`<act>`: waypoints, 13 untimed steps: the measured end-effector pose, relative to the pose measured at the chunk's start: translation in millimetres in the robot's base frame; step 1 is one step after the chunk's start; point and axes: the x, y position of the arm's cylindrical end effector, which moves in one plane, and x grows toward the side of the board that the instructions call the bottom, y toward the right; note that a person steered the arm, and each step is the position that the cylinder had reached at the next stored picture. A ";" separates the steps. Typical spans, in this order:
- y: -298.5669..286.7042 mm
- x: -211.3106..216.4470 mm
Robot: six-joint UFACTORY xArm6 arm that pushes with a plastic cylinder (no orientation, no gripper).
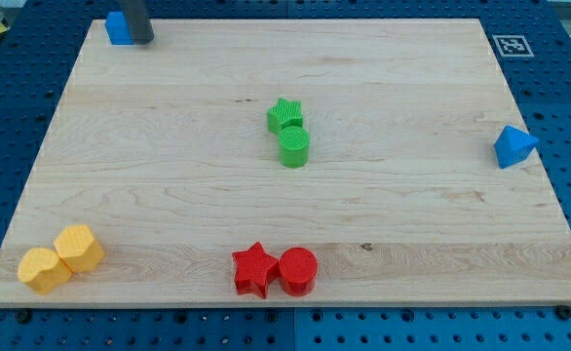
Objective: Move green circle towards top center
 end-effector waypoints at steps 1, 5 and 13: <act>0.0 52.7; 141.9 185.4; 261.9 142.0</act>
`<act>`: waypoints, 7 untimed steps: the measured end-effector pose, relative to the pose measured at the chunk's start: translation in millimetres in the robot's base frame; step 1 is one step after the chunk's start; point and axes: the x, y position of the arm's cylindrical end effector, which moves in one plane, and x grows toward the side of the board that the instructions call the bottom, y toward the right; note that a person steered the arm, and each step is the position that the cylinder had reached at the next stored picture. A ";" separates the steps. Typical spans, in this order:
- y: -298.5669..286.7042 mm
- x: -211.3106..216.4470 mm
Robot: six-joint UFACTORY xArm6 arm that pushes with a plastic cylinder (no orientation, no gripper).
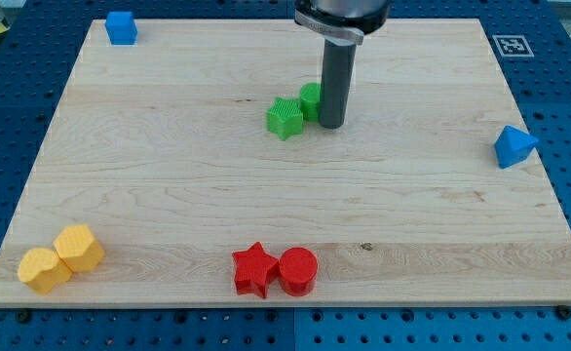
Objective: Move green circle towards top center
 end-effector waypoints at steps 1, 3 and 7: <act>-8.1 -29.5; -18.1 -33.6; -65.4 -64.7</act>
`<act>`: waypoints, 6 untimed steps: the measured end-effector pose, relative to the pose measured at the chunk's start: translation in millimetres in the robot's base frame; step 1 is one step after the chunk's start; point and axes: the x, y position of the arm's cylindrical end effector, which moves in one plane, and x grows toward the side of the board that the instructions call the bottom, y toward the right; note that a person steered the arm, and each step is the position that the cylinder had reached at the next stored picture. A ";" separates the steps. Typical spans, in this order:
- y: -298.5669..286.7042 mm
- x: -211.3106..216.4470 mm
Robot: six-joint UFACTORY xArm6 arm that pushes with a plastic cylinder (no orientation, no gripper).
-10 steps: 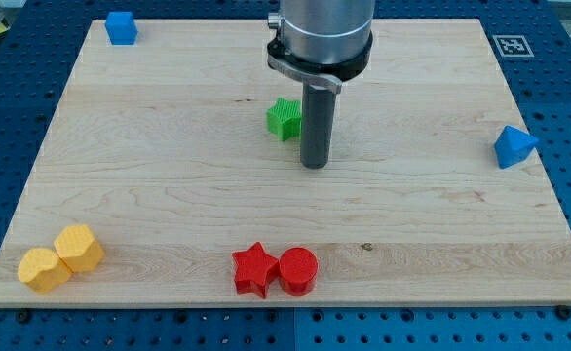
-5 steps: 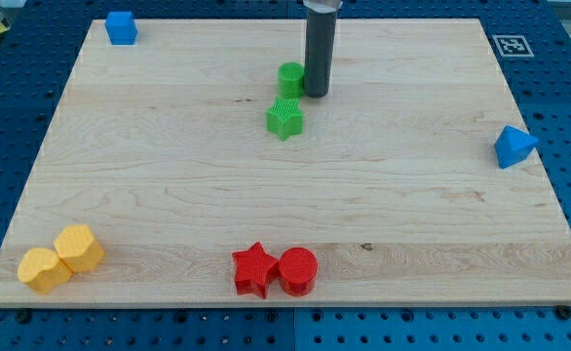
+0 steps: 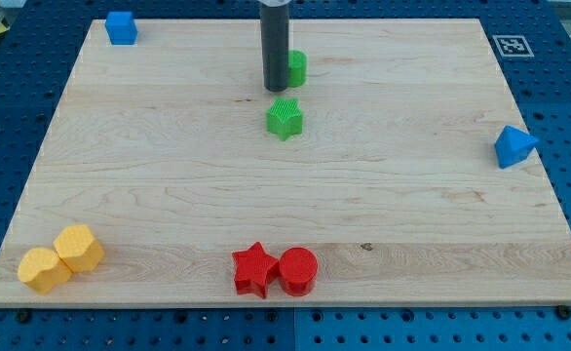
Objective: Move green circle towards top center
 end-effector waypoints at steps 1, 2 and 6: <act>4.8 5.4; 20.6 13.9; 53.1 -38.4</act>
